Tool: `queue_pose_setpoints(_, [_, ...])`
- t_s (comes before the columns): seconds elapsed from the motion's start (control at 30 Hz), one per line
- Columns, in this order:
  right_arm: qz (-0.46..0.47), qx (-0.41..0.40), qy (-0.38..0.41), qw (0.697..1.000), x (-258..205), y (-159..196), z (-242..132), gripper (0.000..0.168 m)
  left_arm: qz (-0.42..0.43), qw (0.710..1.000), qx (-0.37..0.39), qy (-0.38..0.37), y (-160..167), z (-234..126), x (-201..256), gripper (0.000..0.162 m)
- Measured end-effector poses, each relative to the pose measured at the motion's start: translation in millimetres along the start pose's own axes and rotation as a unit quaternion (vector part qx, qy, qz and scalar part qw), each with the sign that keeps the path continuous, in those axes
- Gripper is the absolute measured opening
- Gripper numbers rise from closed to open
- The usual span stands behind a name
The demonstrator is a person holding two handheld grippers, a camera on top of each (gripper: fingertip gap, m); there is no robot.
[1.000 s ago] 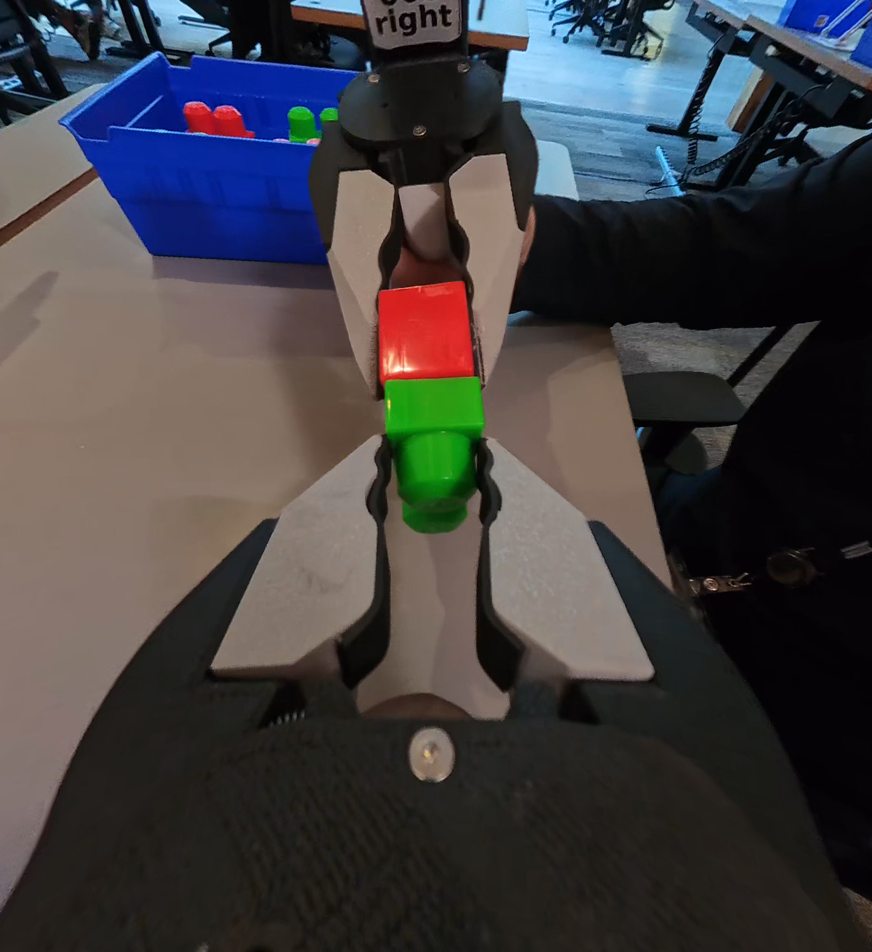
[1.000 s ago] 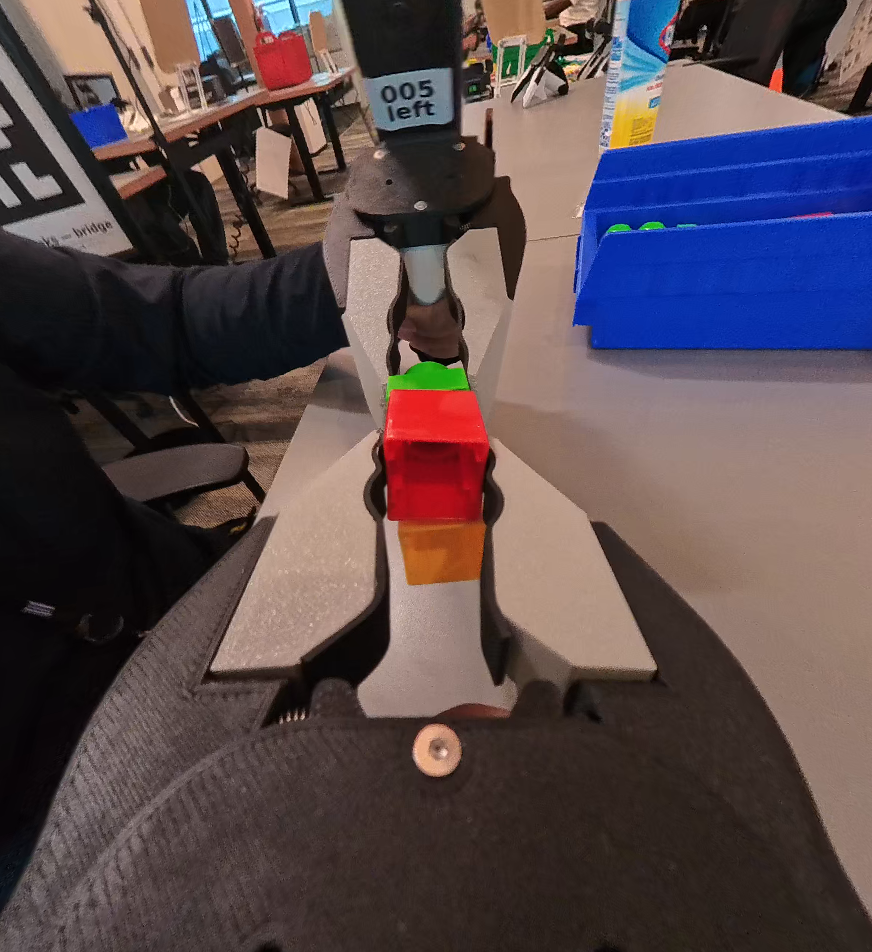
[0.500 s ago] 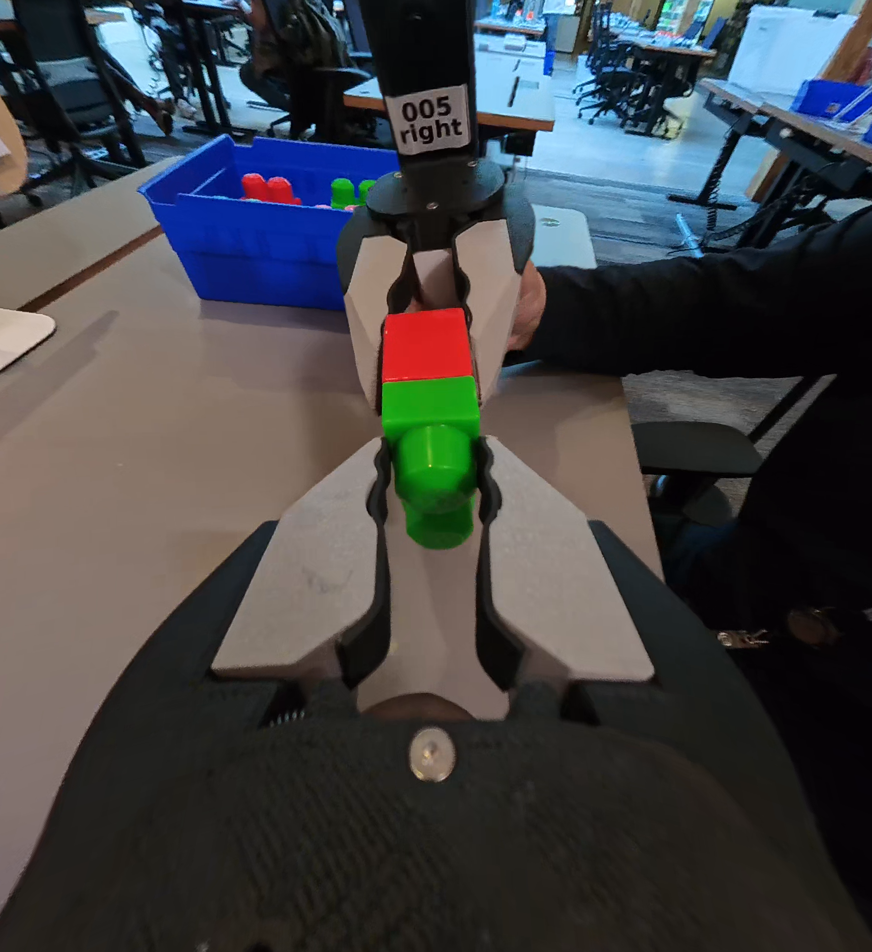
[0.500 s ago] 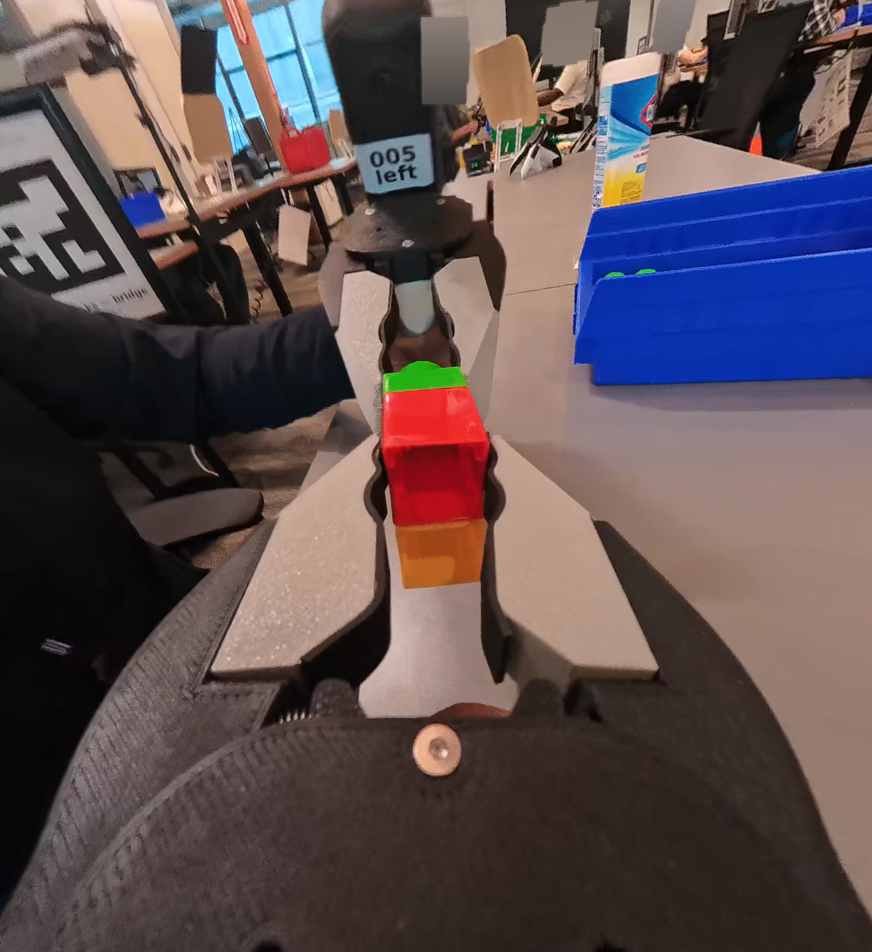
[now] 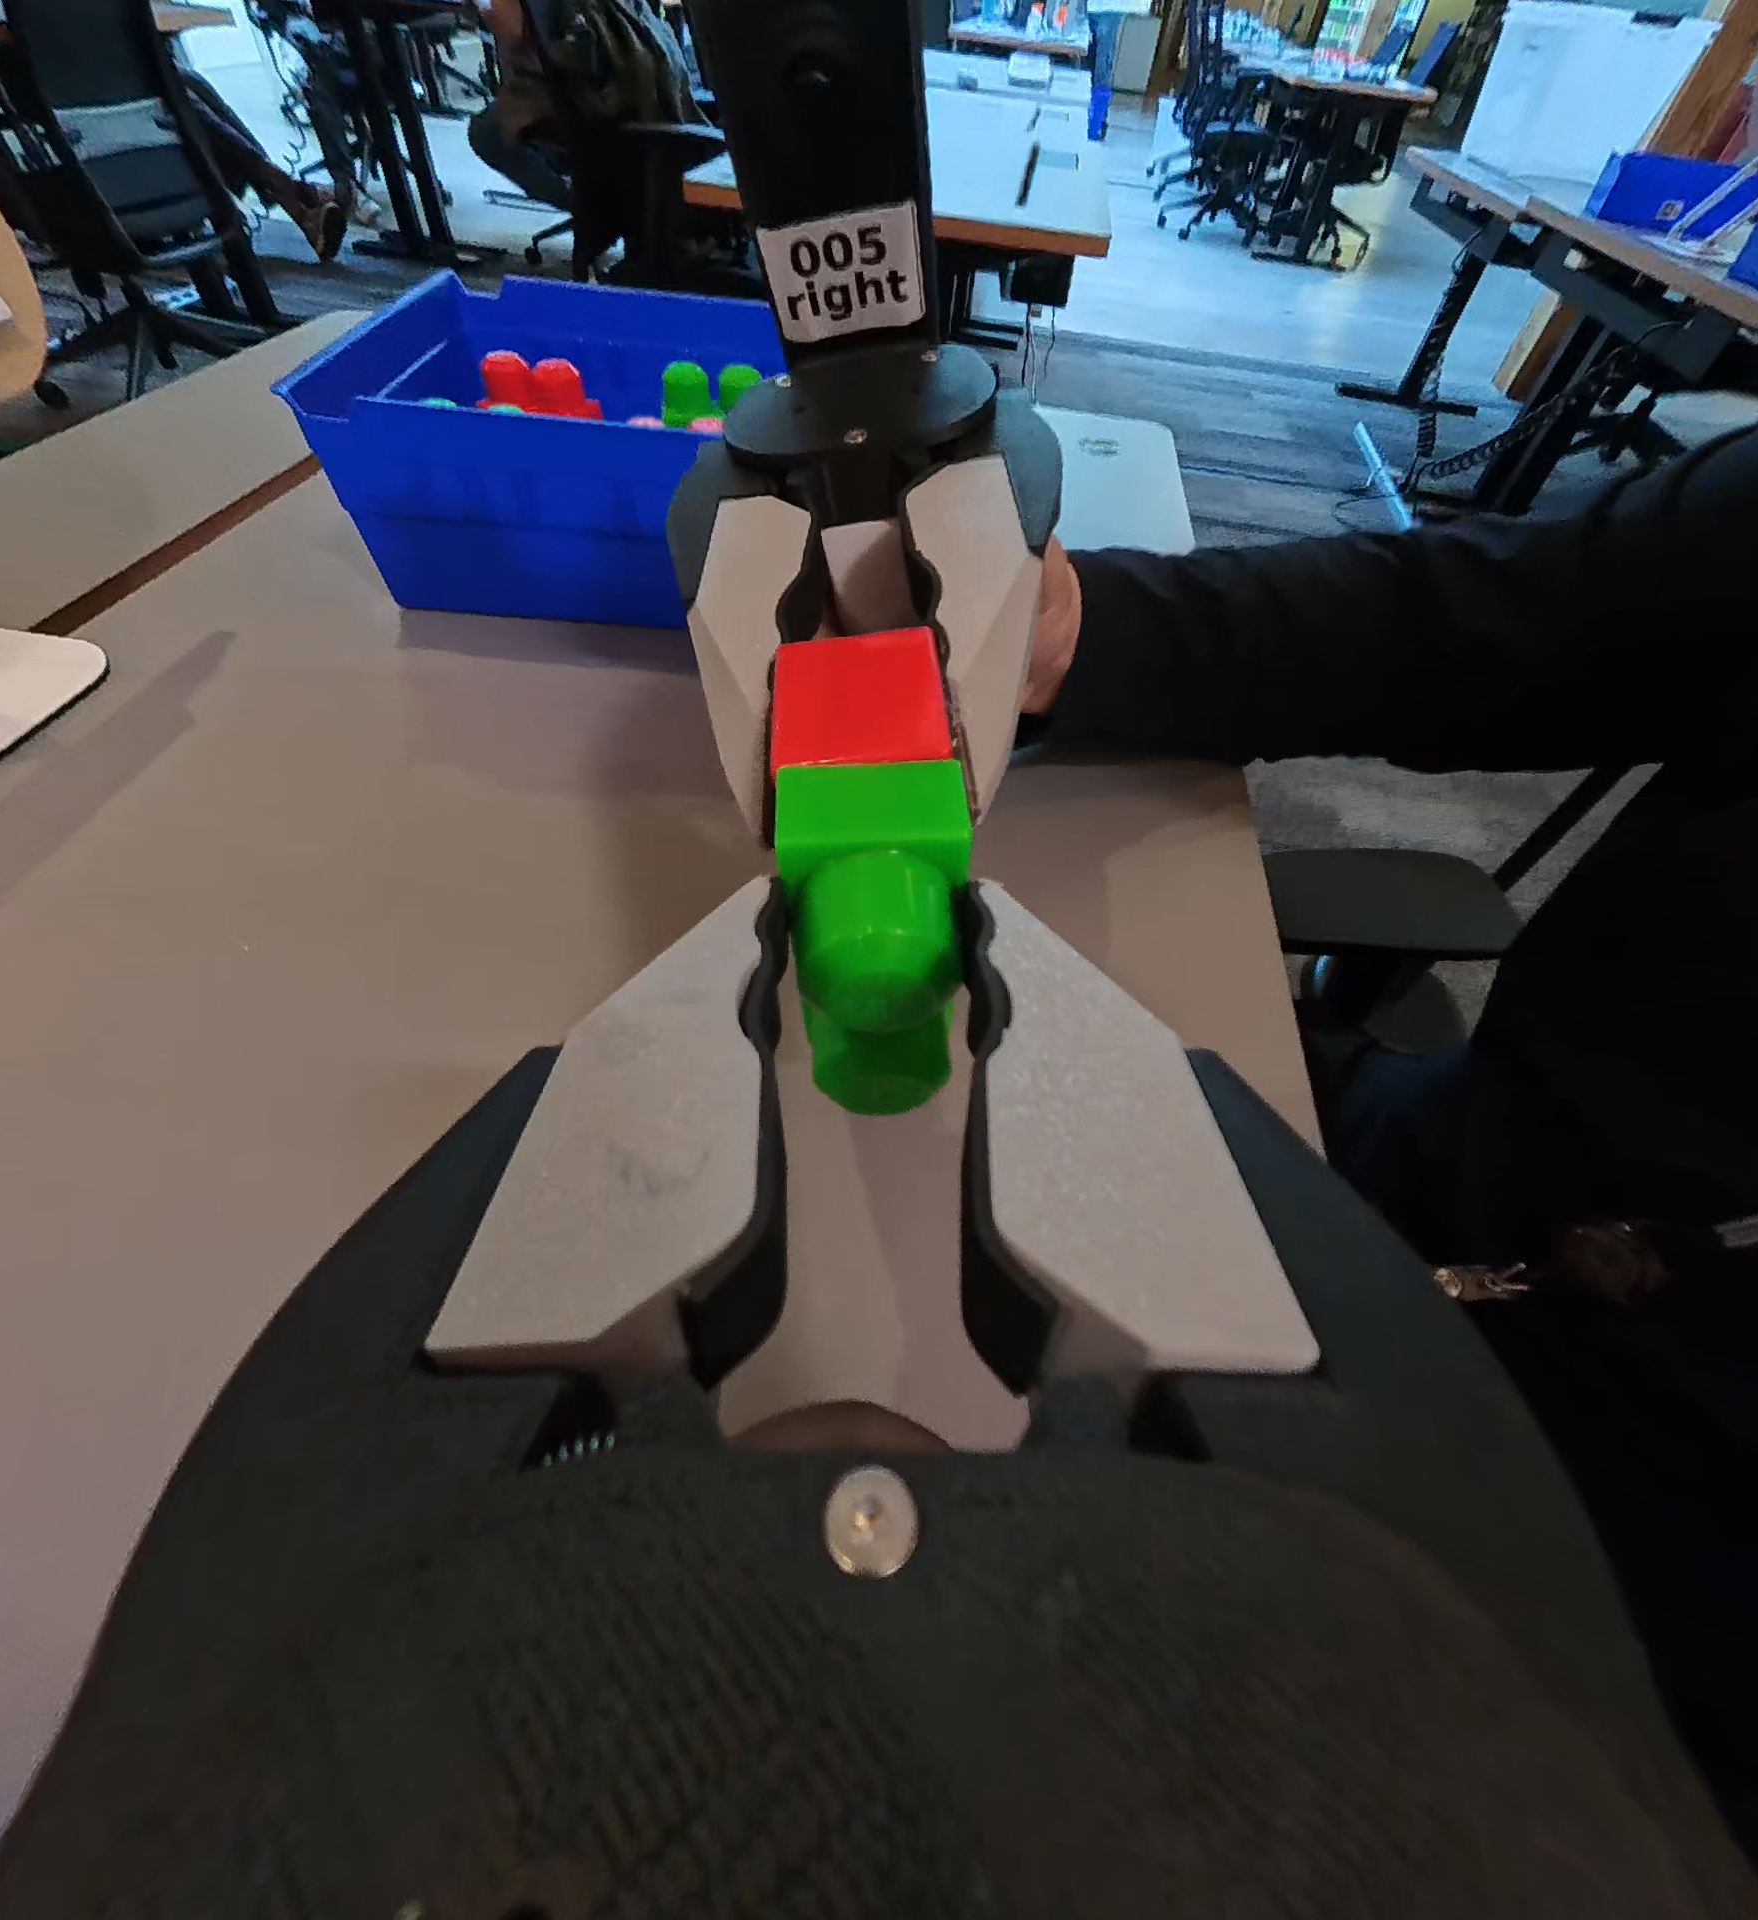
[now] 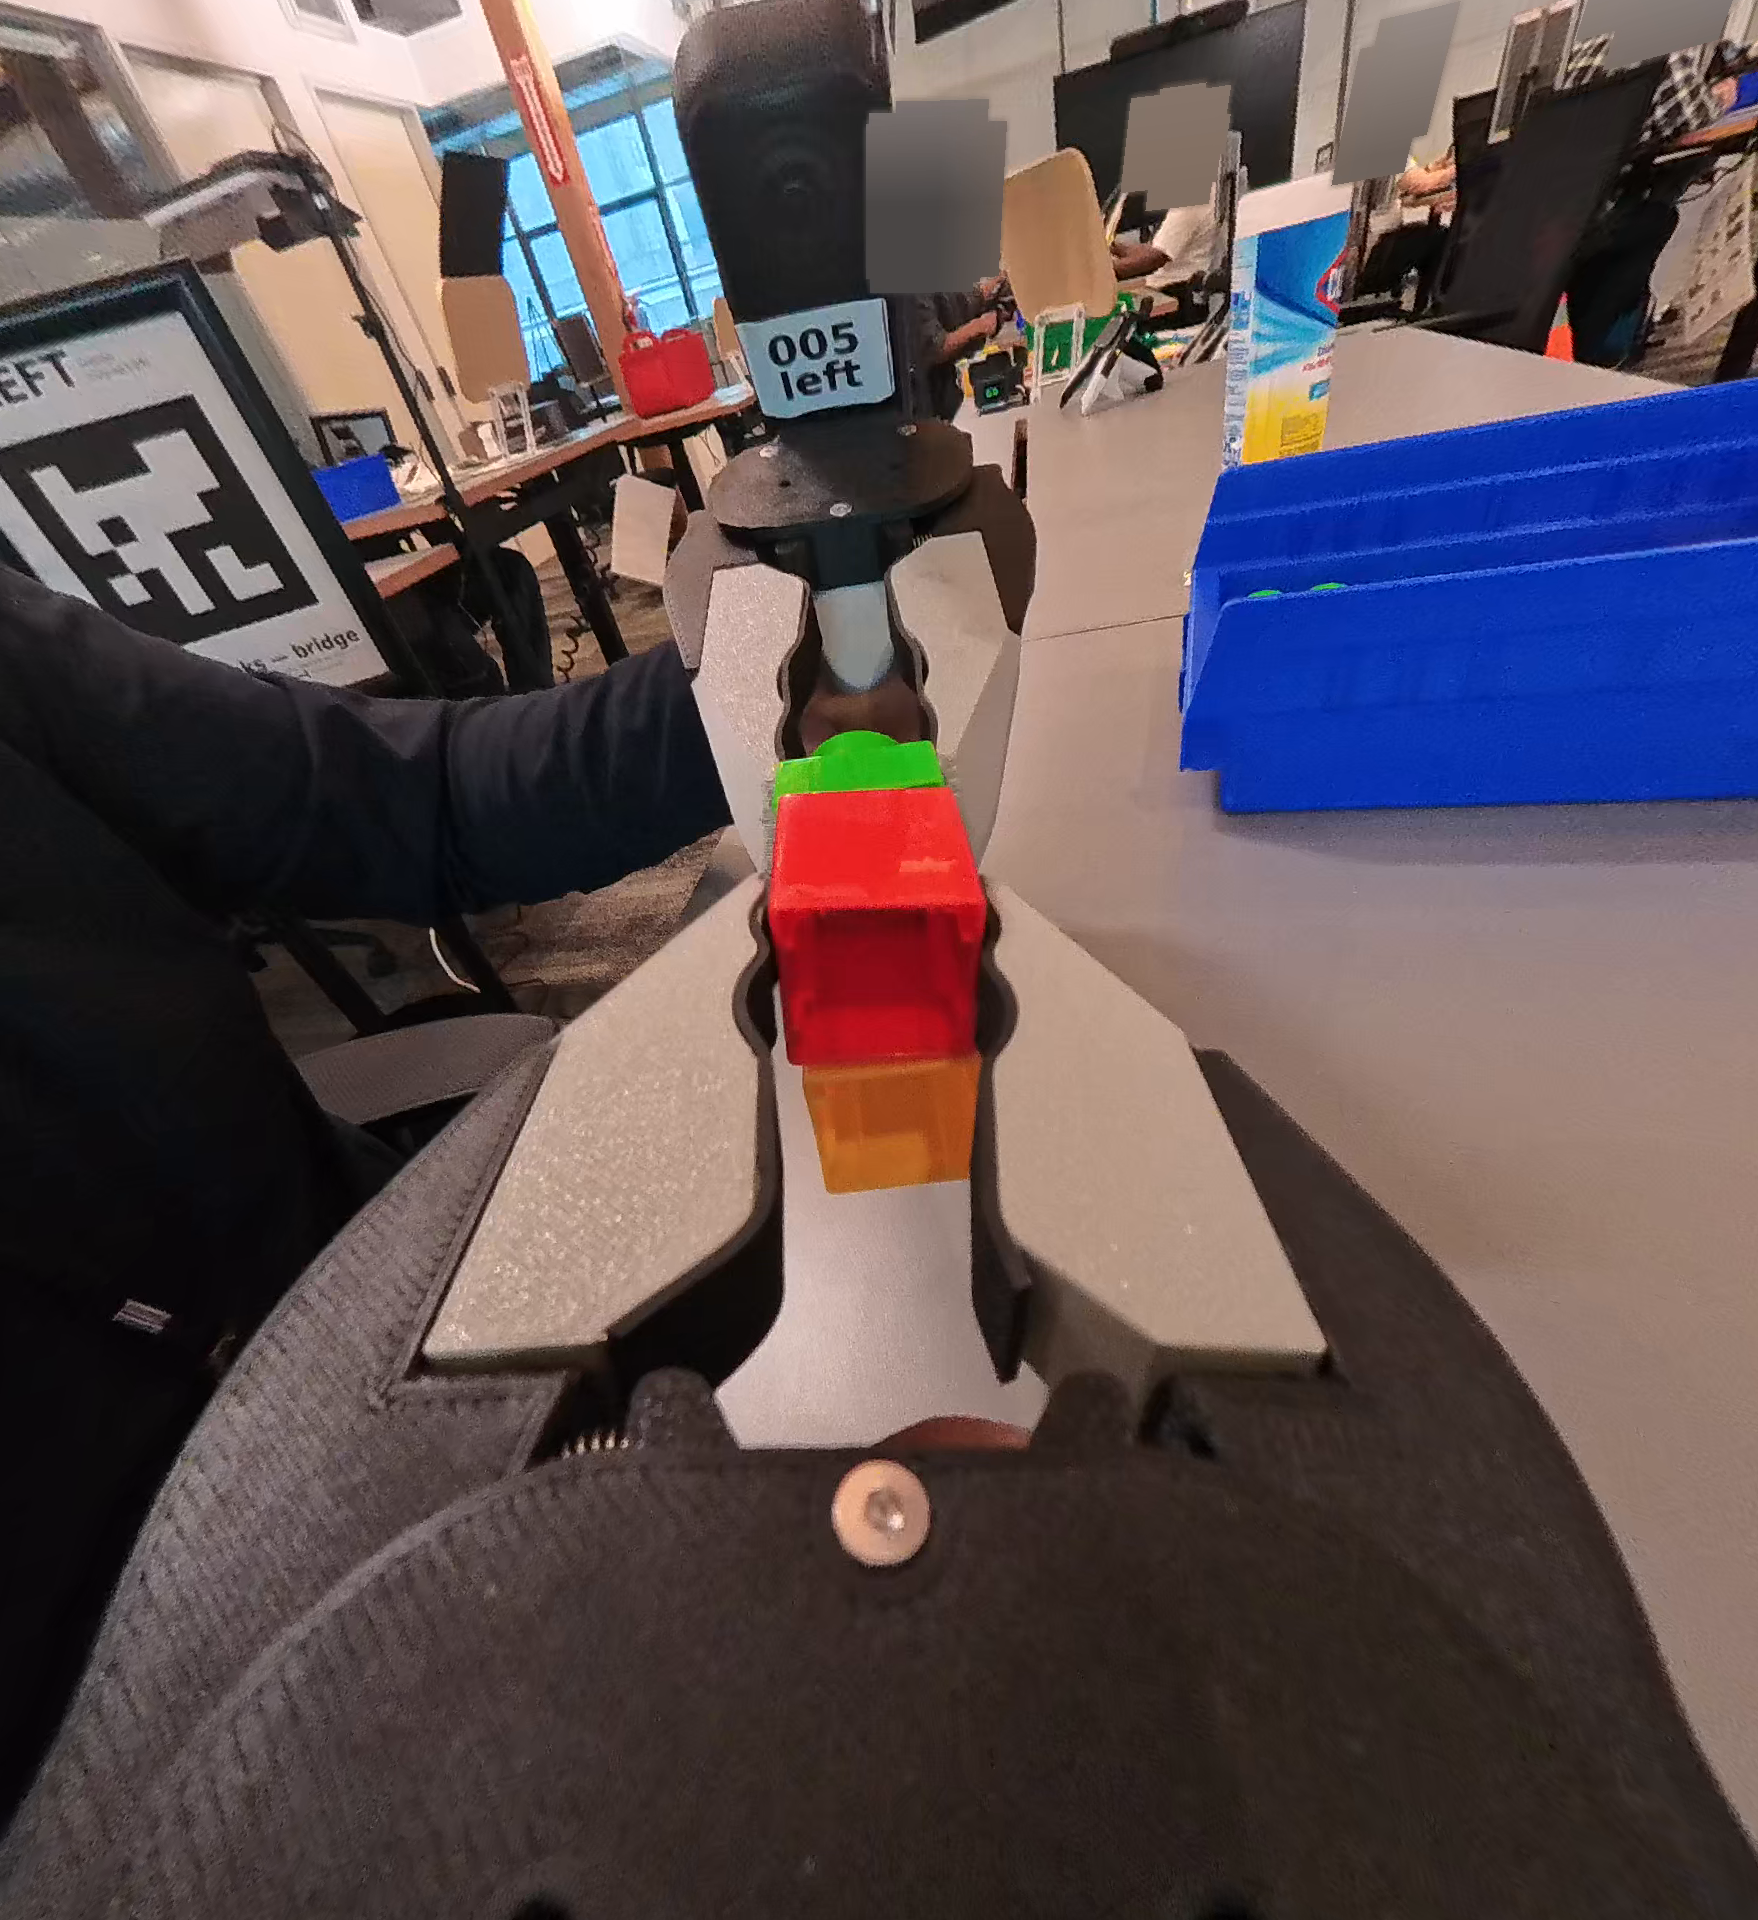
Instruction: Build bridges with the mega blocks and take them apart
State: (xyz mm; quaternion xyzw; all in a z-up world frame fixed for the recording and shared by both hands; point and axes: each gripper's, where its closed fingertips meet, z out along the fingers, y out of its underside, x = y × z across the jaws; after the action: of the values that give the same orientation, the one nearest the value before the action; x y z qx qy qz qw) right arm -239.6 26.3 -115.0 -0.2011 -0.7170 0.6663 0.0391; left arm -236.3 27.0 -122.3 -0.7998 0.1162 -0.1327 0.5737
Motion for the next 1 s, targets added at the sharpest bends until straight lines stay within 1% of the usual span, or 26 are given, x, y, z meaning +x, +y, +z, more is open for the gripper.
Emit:
queue_pose_setpoints(0.03, [0.000,-0.005,0.003,1.000,2,-2,-2,0.034,0.008,1.000,-0.017,0.000,2,-1,-2,0.031])
queue_pose_setpoints(0.1, [-0.019,-0.013,0.037,0.999,11,-6,-13,0.048,0.036,0.996,-0.075,-0.020,13,-3,-10,0.031])
queue_pose_setpoints(0.17, [-0.064,-0.038,0.072,0.995,16,-2,-23,0.050,0.060,0.988,-0.139,-0.032,25,-4,-16,0.031])
queue_pose_setpoints(0.2, [-0.078,-0.054,0.079,0.992,16,2,-23,0.049,0.069,0.985,-0.156,-0.031,26,-3,-16,0.031])
queue_pose_setpoints(0.37, [-0.094,-0.114,0.091,0.985,17,22,-6,0.057,0.084,0.973,-0.215,-0.007,25,6,-13,0.031])
queue_pose_setpoints(0.4, [-0.096,-0.121,0.094,0.983,18,24,-4,0.051,0.085,0.971,-0.222,-0.001,24,8,-12,0.031])
queue_pose_setpoints(0.43, [-0.098,-0.125,0.094,0.983,18,26,-3,0.034,0.087,0.971,-0.224,-0.001,22,10,-12,0.031])
queue_pose_setpoints(0.5, [-0.085,-0.124,0.094,0.984,19,28,-2,0.034,0.091,0.969,-0.230,-0.003,20,11,-13,0.031])
queue_pose_setpoints(0.57, [-0.074,-0.105,0.087,0.988,18,24,-5,0.033,0.082,0.975,-0.209,-0.003,13,13,-13,0.031])
queue_pose_setpoints(0.7, [-0.021,-0.041,0.061,0.997,18,9,-12,0.033,0.051,0.991,-0.124,-0.012,-7,9,-17,0.032])
queue_pose_setpoints(0.83, [0.021,0.009,0.059,0.998,28,-1,-24,0.033,0.011,0.997,-0.062,-0.039,-4,-5,-34,0.036])
queue_pose_setpoints(0.9, [0.037,0.050,0.052,0.997,30,-12,-33,0.033,-0.029,0.999,-0.017,-0.032,-2,-9,-38,0.036])
queue_pose_setpoints(1.0, [0.054,0.117,0.029,0.991,28,-30,-42,0.033,-0.076,0.996,0.051,0.008,-8,-5,-34,0.038])
